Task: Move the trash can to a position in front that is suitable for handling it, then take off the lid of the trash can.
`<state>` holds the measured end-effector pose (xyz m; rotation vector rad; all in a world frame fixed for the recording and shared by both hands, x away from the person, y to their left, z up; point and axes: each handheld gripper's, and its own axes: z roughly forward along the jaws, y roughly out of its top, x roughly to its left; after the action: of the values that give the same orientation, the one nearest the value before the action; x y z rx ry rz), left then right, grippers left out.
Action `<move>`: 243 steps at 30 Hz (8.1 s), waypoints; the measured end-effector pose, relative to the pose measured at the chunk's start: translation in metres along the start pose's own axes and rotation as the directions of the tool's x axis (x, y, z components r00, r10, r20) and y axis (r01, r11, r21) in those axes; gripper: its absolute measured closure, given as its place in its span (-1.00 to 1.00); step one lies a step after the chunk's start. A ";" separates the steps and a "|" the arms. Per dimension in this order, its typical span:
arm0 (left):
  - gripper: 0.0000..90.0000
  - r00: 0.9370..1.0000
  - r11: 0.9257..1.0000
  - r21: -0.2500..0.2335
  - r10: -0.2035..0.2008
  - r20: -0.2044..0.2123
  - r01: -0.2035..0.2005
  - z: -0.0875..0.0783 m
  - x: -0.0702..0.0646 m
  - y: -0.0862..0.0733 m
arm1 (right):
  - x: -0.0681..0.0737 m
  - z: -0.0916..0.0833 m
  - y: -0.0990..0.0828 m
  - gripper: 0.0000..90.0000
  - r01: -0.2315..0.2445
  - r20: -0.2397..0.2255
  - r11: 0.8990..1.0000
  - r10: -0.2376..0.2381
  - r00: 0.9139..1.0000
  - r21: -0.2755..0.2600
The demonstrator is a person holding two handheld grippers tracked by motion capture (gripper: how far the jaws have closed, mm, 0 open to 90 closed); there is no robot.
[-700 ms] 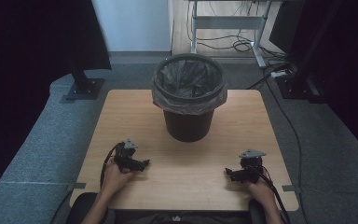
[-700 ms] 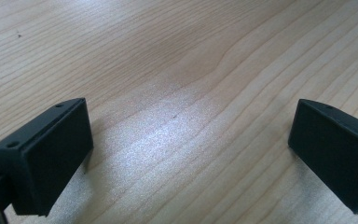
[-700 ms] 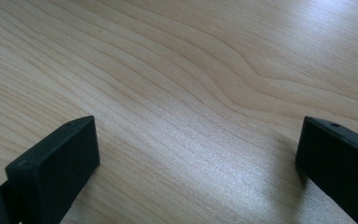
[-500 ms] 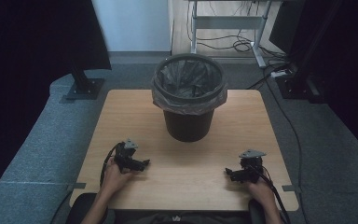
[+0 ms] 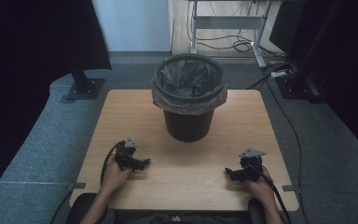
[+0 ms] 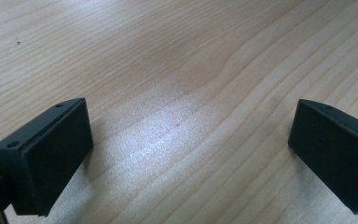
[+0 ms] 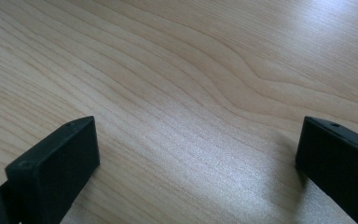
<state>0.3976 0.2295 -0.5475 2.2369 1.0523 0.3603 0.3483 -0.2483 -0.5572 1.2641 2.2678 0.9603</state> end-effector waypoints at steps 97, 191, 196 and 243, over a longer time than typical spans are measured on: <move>-0.97 0.988 0.980 -0.154 -0.113 0.102 0.128 0.044 0.095 0.184 | -0.091 0.072 0.208 -0.97 -0.131 0.019 0.988 0.133 0.991 -0.085; -1.00 0.997 0.996 -0.083 0.048 0.059 -0.043 -0.064 0.025 0.013 | -0.007 -0.021 0.079 -1.00 0.007 -0.036 0.999 -0.009 0.999 -0.052; -1.00 0.998 0.998 -0.055 0.020 0.052 -0.017 -0.058 0.031 -0.001 | -0.015 -0.024 0.062 -1.00 -0.014 -0.007 0.999 0.014 1.000 -0.037; -0.99 1.000 0.997 0.078 0.000 0.018 -0.002 -0.028 0.042 -0.019 | -0.030 -0.002 -0.002 -1.00 -0.096 0.099 0.995 0.096 0.990 -0.006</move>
<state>0.3997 0.2829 -0.5397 2.3051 1.0728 0.3039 0.3624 -0.2752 -0.5575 1.4000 2.1478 0.9097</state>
